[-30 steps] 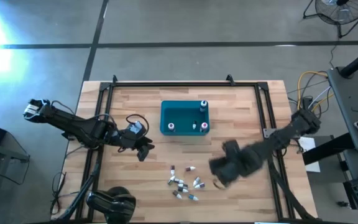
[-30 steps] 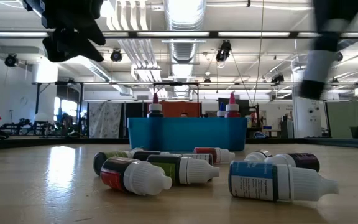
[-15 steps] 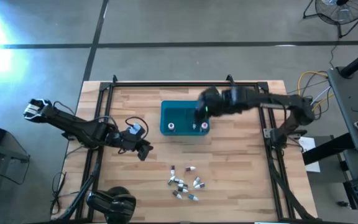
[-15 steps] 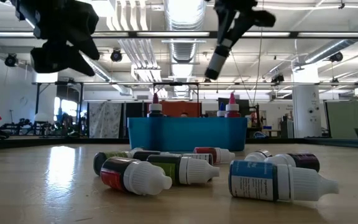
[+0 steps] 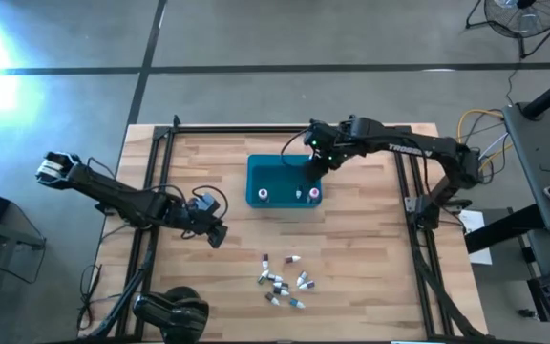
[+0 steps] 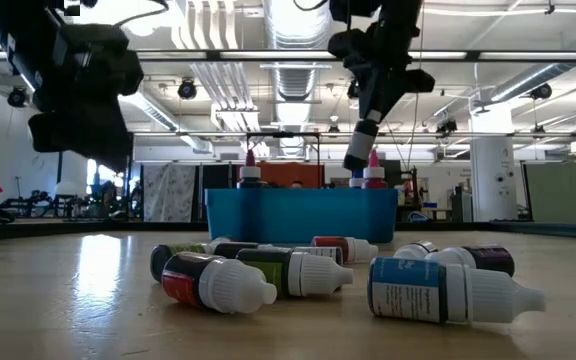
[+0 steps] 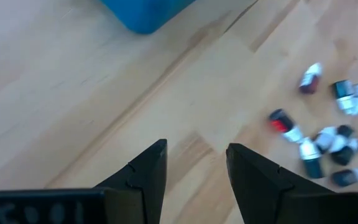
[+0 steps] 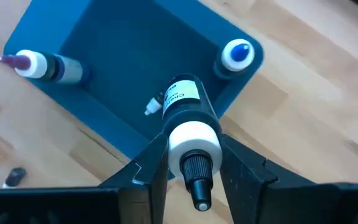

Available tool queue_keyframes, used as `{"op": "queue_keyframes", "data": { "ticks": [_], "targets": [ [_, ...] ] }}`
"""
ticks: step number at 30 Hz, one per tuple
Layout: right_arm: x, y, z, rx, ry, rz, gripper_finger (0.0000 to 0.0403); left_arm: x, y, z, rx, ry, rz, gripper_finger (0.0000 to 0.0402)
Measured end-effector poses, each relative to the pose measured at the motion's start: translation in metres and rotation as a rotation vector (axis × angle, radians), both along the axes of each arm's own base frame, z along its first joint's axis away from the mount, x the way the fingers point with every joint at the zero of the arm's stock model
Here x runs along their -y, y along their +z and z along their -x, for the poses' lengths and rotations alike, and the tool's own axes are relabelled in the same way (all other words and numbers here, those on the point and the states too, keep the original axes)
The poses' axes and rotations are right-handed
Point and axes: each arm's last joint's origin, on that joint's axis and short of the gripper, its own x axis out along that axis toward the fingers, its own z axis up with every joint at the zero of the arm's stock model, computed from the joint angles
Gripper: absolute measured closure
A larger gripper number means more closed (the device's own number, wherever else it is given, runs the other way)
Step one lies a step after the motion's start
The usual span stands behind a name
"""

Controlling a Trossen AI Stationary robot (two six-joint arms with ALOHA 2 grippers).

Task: Pick & Place food coloring
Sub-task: Put the black food coloring bottle into the blue bin, then put the red food coloring bottle into the blue bin

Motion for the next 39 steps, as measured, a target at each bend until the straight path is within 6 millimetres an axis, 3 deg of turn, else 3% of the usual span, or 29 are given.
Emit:
{"op": "queue_keyframes", "data": {
  "ticks": [12, 16, 21, 26, 39],
  "targets": [
    [0.016, -0.061, -0.033, -0.130, 0.087, -0.039, 0.0281, -0.007, -0.045, 0.022, -0.145, -0.001, -0.045, 0.0259],
    [0.019, -0.073, -0.040, -0.174, 0.094, -0.055, 0.0278, -0.010, -0.060, 0.032, -0.195, -0.001, -0.060, 0.0259],
    [0.020, -0.075, -0.043, -0.197, 0.121, -0.054, 0.0276, -0.013, -0.074, 0.042, -0.234, 0.001, -0.080, 0.0259],
    [0.020, -0.068, -0.042, -0.174, 0.135, -0.041, 0.0248, -0.014, -0.082, 0.047, -0.257, 0.001, -0.084, 0.0259],
    [0.018, -0.053, -0.035, -0.151, 0.137, -0.017, 0.0147, -0.011, -0.062, 0.027, -0.104, 0.057, -0.054, 0.0259]
  ]
}}
